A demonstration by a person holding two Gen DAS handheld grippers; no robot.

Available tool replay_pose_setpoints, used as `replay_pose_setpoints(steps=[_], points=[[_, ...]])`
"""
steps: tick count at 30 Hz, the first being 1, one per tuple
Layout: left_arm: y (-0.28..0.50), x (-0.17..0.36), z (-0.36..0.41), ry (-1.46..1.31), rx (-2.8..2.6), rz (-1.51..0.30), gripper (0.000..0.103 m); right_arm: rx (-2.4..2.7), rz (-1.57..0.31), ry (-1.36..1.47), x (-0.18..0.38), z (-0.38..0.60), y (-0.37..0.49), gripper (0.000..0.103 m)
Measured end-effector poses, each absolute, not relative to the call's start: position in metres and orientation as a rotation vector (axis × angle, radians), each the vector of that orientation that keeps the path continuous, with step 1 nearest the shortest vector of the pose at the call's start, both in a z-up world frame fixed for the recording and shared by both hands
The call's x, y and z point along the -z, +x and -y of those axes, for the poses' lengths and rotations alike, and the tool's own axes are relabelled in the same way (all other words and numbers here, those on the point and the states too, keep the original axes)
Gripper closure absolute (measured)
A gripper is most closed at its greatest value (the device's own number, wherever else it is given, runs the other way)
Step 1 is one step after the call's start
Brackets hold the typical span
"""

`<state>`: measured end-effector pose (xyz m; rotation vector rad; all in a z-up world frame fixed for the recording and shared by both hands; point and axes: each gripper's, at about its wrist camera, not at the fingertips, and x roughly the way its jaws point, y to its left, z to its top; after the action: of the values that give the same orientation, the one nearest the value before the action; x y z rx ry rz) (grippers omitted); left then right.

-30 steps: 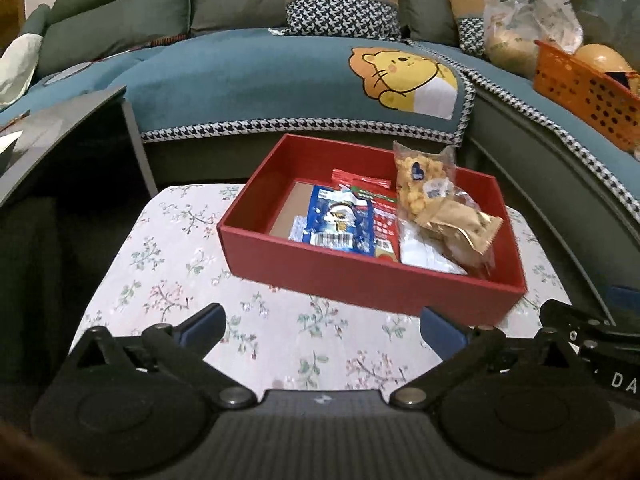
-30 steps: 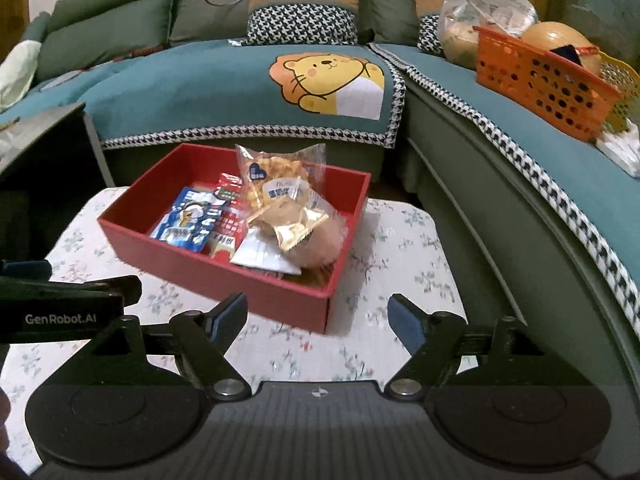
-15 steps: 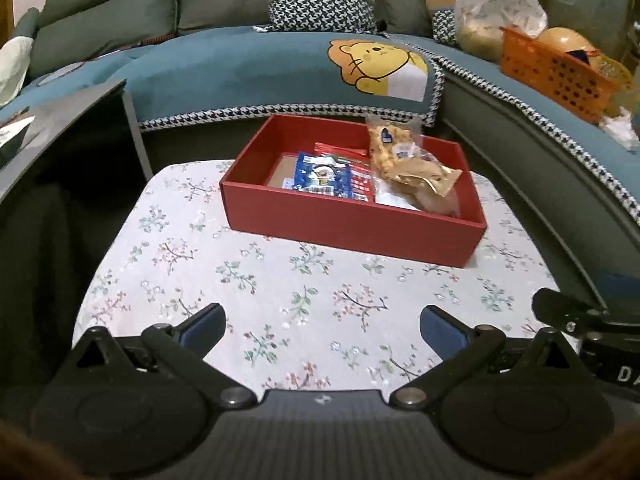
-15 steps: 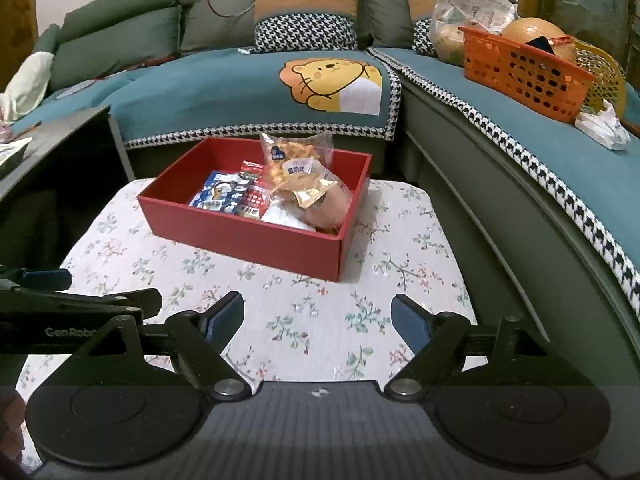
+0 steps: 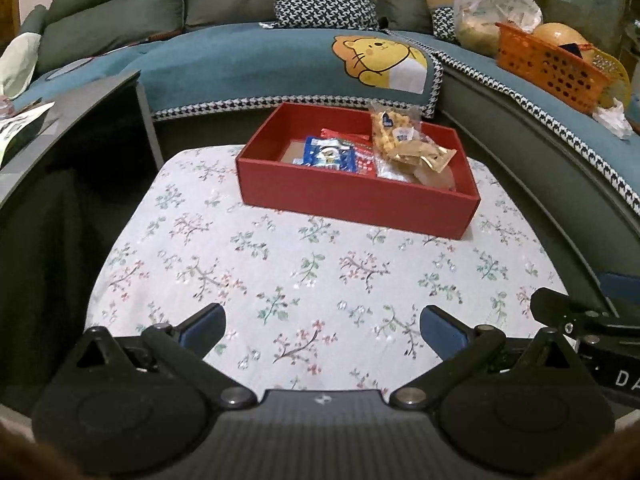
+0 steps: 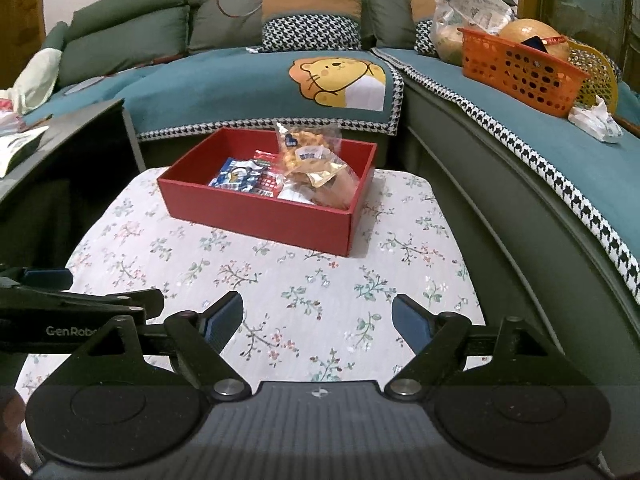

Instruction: Organize snacks

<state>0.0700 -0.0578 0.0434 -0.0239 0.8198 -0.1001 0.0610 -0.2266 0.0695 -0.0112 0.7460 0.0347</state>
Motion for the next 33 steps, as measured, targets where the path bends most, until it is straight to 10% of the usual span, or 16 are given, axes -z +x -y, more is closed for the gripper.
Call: replay_pose_setpoints(steps=[33], points=[[0.009, -0.032, 0.058, 0.004, 0.145, -0.870, 0.000, -0.065, -0.760, -0.017, -0.062, 0.222, 0.001, 0.016]])
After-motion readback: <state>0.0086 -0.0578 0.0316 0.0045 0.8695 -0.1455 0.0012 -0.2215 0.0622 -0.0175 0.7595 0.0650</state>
